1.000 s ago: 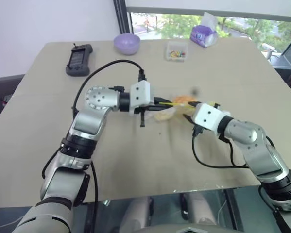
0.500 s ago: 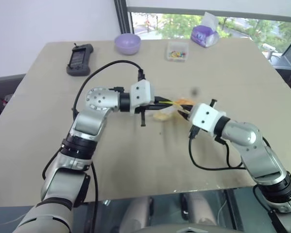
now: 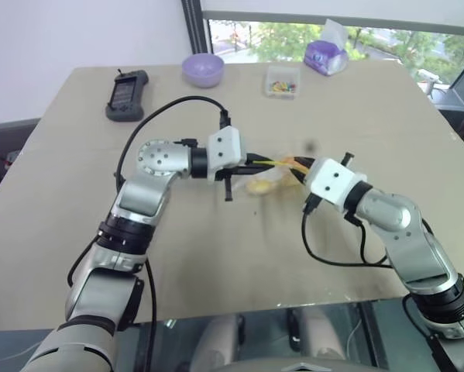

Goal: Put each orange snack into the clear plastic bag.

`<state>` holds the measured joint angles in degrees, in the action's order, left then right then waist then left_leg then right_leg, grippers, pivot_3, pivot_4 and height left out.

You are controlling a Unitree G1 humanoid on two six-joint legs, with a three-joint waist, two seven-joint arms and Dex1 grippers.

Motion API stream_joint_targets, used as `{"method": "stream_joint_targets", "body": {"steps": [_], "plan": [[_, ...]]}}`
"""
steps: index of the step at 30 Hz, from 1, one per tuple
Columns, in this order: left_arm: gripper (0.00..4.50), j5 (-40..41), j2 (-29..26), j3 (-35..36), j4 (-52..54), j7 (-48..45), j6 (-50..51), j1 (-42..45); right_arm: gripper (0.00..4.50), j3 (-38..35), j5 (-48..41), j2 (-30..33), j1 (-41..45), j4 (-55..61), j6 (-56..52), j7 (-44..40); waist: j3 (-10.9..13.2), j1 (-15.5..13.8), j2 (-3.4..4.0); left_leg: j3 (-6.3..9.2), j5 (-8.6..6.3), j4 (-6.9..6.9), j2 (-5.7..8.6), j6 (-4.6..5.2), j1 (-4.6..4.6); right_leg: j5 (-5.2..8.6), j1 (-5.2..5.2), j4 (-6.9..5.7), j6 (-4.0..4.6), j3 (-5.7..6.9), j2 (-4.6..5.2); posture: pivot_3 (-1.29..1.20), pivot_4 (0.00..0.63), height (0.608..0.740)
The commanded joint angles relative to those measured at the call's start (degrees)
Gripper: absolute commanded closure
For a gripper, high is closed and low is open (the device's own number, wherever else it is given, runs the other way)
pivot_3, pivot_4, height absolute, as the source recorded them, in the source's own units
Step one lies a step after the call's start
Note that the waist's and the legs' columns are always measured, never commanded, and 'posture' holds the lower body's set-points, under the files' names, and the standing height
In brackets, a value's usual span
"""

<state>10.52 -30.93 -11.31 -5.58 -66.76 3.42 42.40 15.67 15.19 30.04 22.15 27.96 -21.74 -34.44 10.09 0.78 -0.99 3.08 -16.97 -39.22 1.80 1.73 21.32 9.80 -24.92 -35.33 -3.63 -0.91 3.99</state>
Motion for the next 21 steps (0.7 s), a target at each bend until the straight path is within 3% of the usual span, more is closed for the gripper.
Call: {"method": "stream_joint_targets", "body": {"steps": [1,21], "plan": [[4.5,0.3,0.01,0.81,1.7,0.6,-0.15,0.57,3.68,-1.13,-0.67,-0.25,-0.33,2.23,1.02,0.02,0.0,0.0,0.0,0.0,0.0,0.0,0.0,0.0,0.0,0.0,0.0,0.0,0.0,0.0,0.0,0.0,0.15,0.74],[4.5,0.27,0.37,0.72,1.81,0.69,0.17,0.57,3.68,-1.61,-2.47,-0.99,0.88,2.98,0.74,-1.01,0.0,0.0,0.0,0.0,0.0,0.0,0.0,0.0,0.0,0.0,0.0,-0.01,0.0,0.0,0.0,0.0,0.15,0.74]]}}
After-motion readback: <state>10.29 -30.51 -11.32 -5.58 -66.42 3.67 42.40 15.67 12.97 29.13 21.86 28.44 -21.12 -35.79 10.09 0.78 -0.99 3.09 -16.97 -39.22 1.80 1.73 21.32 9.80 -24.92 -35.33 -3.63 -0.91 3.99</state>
